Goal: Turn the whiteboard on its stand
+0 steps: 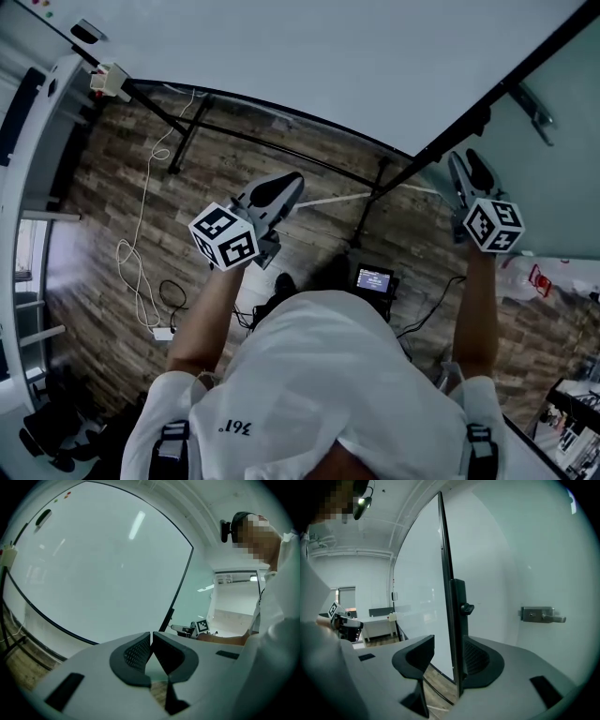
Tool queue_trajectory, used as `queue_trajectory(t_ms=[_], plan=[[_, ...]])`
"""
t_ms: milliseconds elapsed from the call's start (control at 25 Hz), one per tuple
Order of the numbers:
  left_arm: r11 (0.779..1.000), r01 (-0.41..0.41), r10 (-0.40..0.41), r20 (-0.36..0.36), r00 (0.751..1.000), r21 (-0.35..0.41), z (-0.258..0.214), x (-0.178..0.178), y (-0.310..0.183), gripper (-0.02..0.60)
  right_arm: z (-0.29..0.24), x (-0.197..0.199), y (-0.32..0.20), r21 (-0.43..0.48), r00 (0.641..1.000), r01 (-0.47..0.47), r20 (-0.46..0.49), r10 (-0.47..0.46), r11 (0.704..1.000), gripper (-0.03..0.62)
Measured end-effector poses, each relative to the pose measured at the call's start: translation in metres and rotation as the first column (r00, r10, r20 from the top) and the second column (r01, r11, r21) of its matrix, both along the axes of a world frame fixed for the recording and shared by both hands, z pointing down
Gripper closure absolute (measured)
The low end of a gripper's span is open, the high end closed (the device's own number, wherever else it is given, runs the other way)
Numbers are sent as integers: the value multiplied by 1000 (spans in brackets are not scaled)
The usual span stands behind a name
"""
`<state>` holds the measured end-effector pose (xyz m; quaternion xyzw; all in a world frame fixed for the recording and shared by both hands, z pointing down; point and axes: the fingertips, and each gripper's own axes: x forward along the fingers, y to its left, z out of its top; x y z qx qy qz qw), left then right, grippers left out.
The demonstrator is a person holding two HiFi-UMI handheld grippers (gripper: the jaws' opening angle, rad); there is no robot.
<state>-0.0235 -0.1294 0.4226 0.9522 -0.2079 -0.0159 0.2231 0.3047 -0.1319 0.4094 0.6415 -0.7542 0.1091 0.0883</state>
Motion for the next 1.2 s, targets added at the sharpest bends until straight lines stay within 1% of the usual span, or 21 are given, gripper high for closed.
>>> queue_trajectory(t_ms=[280,520,720,880,1040,1200], plan=[[998,-55,55,8,998,5,-1,-30,10,574,-1,-38,33,4,997,-75,3,75,997,407],[996,-94,94,5,996,1,4,-53,25,574,2,-76,61,-2,995,-99,5,99,995,408],[994,-113,113,23,993,1,6,-69,38,574,1,-98,84,10,991,-129,22,128,992,408],[990,-138,138,18,990,8,3,-81,49,575,-1,-113,102,19,988,-153,34,152,988,410],[985,-173,173,8,985,13,-2,-89,64,574,-3,-134,122,28,985,-169,40,168,985,425],[976,-214,214,-1,977,27,-9,-89,95,574,-8,-153,155,46,982,-185,46,183,982,456]])
